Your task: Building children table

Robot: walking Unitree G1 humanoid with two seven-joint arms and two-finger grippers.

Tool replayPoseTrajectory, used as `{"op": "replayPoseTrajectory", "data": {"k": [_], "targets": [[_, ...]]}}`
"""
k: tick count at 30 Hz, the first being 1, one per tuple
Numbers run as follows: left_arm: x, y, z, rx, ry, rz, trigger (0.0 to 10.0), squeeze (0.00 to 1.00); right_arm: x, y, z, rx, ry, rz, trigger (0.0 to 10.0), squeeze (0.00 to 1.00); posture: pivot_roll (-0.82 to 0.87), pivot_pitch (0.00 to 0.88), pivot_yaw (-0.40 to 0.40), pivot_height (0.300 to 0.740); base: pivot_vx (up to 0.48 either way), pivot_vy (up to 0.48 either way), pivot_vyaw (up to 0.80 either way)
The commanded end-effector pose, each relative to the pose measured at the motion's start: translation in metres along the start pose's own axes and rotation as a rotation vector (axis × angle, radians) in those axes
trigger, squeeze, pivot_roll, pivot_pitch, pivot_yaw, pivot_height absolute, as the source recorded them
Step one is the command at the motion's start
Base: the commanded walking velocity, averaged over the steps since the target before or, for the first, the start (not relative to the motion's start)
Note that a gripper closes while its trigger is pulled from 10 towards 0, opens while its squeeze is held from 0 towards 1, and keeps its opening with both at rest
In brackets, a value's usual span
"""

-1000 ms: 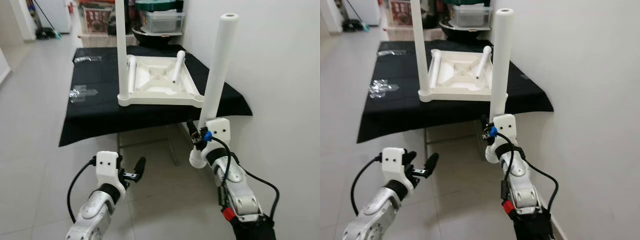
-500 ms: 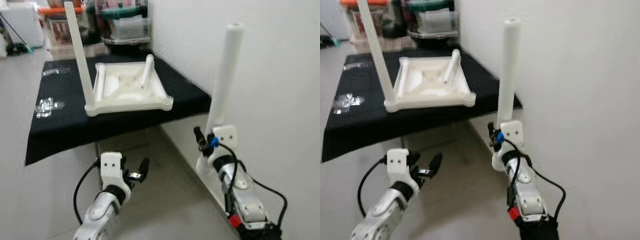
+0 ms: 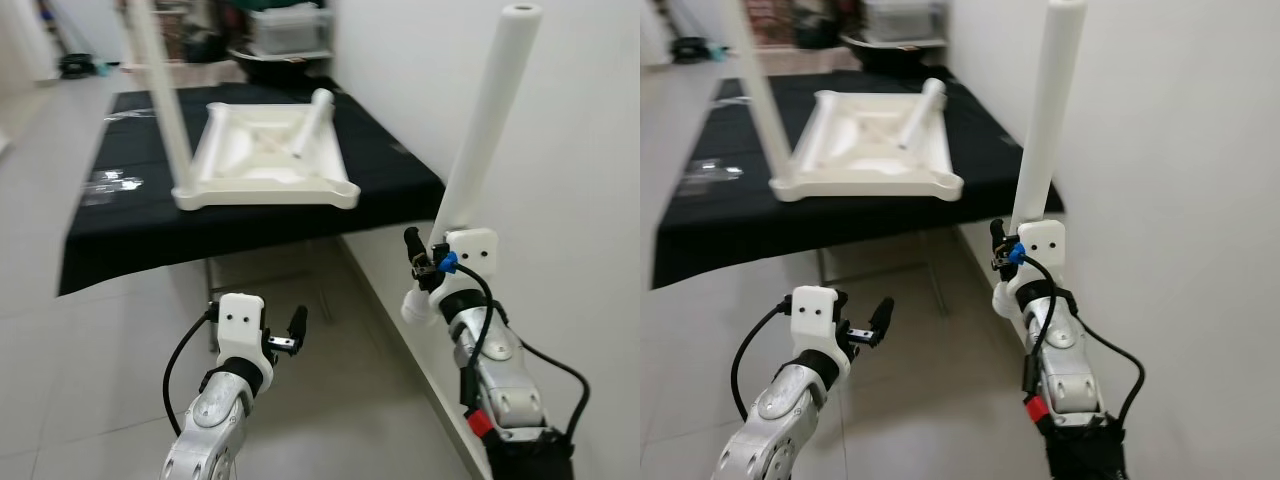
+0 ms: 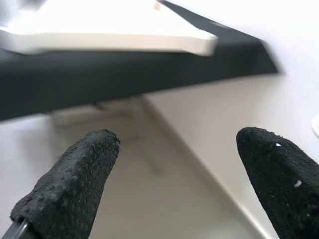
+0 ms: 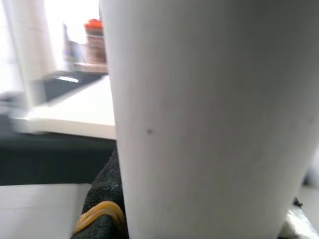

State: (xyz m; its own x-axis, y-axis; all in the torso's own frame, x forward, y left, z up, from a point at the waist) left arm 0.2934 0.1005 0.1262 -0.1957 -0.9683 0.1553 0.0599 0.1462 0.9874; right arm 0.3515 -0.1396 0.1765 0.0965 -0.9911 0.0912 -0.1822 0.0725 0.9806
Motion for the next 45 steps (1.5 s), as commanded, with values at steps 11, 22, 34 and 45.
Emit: {"op": "replayPoseTrajectory", "data": {"k": [11, 22, 34, 45], "targets": [[-0.001, 0.032, -0.008, 0.104, -0.001, -0.054, 10.0, 0.00, 0.012, 0.014, -0.004, 0.048, -0.029, 0.041, 10.0, 0.00, 0.07, 0.014, -0.086, 0.740, 0.180, 0.000, -0.05], [-0.013, 0.043, -0.009, 0.148, 0.074, -0.091, 10.0, 0.00, 0.009, 0.020, -0.005, 0.075, -0.015, 0.027, 10.0, 0.00, 0.06, 0.016, -0.088, 0.740, 0.332, 0.000, -0.22], [-0.013, 0.048, -0.010, 0.165, 0.089, -0.121, 10.0, 0.00, 0.002, 0.027, -0.008, 0.102, 0.020, -0.003, 10.0, 0.00, 0.06, 0.011, -0.089, 0.740, 0.409, 0.000, 0.00], [-0.013, 0.047, -0.010, 0.161, 0.092, -0.128, 10.0, 0.00, -0.004, 0.044, -0.012, 0.152, 0.054, -0.016, 10.0, 0.00, 0.07, 0.011, -0.089, 0.740, 0.480, 0.000, 0.00]]}}
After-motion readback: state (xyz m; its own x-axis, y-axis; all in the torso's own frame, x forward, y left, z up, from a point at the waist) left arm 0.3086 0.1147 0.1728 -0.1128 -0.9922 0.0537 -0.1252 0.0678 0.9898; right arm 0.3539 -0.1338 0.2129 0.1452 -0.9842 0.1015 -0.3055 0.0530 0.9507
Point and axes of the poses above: a point about 5 cm out from each wrist's last joint towards the gripper, its own z axis pointing back from the gripper into the wrist, its own y axis along the axis of the wrist's last joint, x = y × z, the point moved 4 cm from there along -z, pointing out of the wrist towards the gripper, and after that the axes turned 4 degrees about z, right-handed, at the moved point
